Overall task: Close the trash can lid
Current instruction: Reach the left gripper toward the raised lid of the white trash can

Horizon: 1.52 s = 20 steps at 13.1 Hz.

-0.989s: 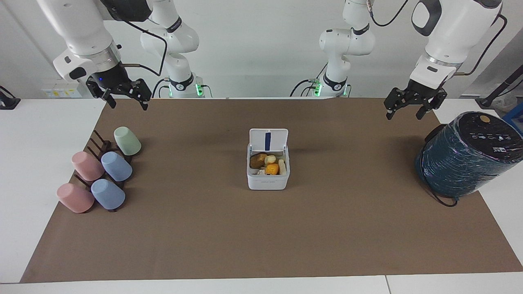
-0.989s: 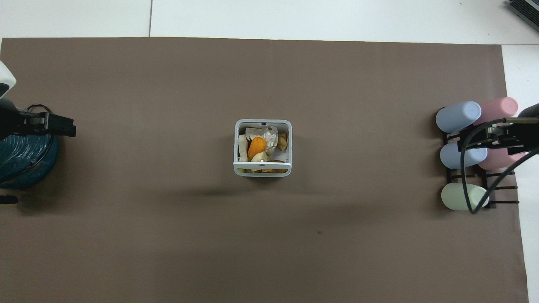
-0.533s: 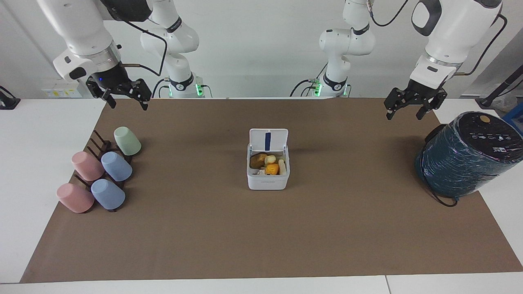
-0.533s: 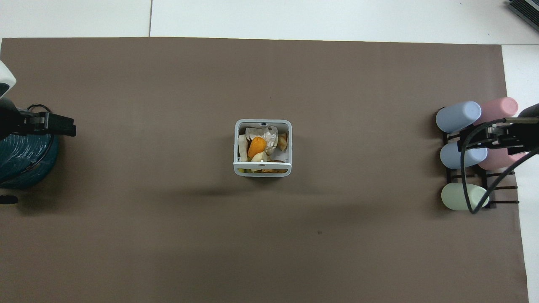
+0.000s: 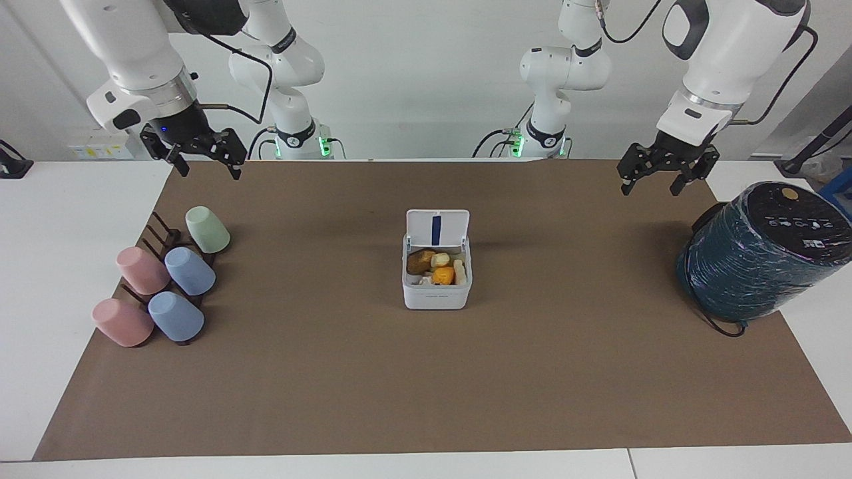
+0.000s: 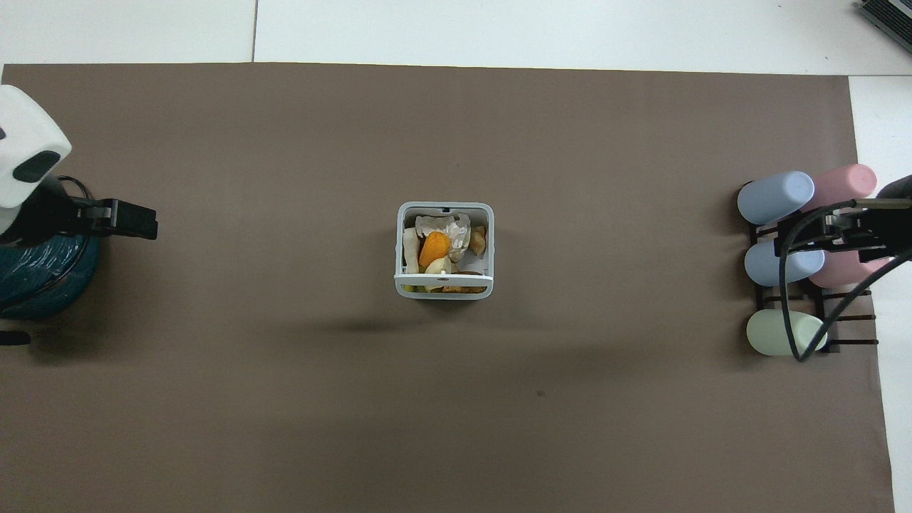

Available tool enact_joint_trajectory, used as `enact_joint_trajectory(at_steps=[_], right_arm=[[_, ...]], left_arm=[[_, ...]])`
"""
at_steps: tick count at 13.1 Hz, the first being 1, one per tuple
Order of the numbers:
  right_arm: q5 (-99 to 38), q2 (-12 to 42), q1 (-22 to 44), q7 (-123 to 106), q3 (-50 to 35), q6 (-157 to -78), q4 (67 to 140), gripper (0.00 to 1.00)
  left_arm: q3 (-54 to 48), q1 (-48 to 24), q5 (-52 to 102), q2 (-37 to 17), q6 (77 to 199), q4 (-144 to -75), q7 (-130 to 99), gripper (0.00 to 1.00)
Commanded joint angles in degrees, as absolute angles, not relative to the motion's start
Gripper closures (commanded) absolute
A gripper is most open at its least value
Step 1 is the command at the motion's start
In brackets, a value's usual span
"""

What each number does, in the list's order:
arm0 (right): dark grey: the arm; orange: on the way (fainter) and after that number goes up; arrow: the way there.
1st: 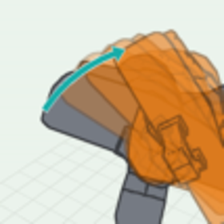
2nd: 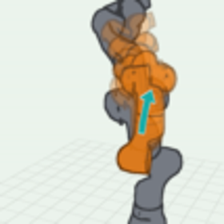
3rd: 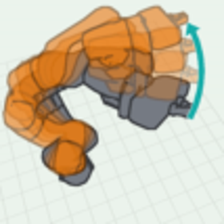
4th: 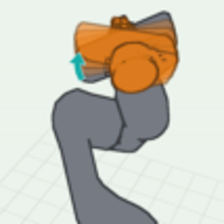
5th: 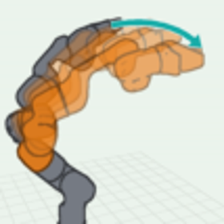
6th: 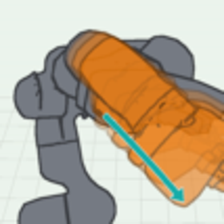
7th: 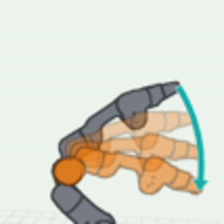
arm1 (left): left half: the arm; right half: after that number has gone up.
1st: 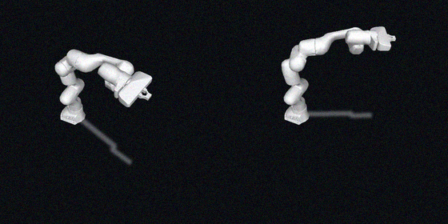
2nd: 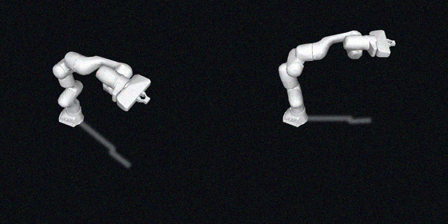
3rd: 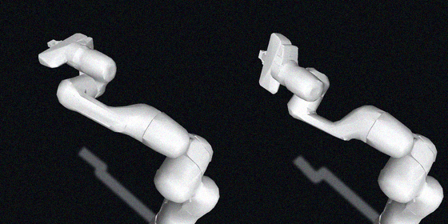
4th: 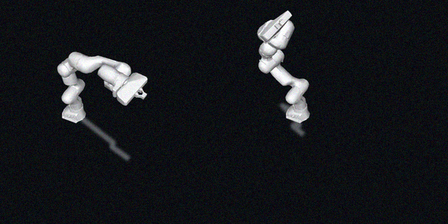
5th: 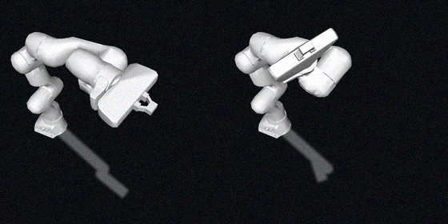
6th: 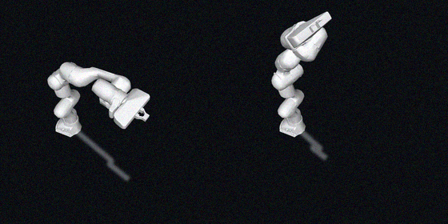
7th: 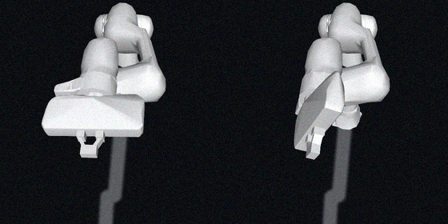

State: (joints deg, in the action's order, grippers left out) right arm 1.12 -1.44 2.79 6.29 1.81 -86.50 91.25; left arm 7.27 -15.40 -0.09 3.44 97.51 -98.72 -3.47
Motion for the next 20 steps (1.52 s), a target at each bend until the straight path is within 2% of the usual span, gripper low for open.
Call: enact_joint_trajectory(at_steps=[1, 3, 4, 6, 12, 15, 20], right_arm=[[0.26, -1.84, 2.55, 5.45, 1.76, -86.04, 91.32, 0.0], [0.26, -1.76, 2.55, 5.45, 1.76, -86.05, 91.32, 0.0], [0.26, -1.76, 2.55, 5.45, 1.76, -86.04, 91.32, 0.0], [0.26, -1.76, 2.55, 5.45, 1.76, -86.13, 91.32, 0.0], [0.26, -1.84, 2.55, 5.45, 1.76, -86.04, 91.32, 0.0], [0.26, -1.76, 2.55, 5.45, 1.76, -86.04, 91.32, 0.0], [0.26, -1.76, 2.55, 5.45, 1.76, -86.05, 91.32, 0.0]], left_arm=[[7.56, -20.55, -0.88, 8.78, 100.98, -107.12, -12.1, 0.32], [7.56, -24.5, -0.88, 10.89, 102.47, -110.99, -18.34, 0.71], [7.47, -26.26, -0.88, 11.68, 103.61, -112.57, -20.81, 0.85], [7.38, -29.6, -0.79, 12.65, 105.81, -114.69, -25.03, 0.98], [7.29, -38.57, 0.78, 12.22, 114.41, -119.87, -33.04, 1.0], [7.29, -41.65, 2.89, 11.69, 117.15, -120.32, -32.96, 1.0], [7.38, -45.96, 4.66, 7.31, 124.53, -120.32, -33.05, 1.0]])
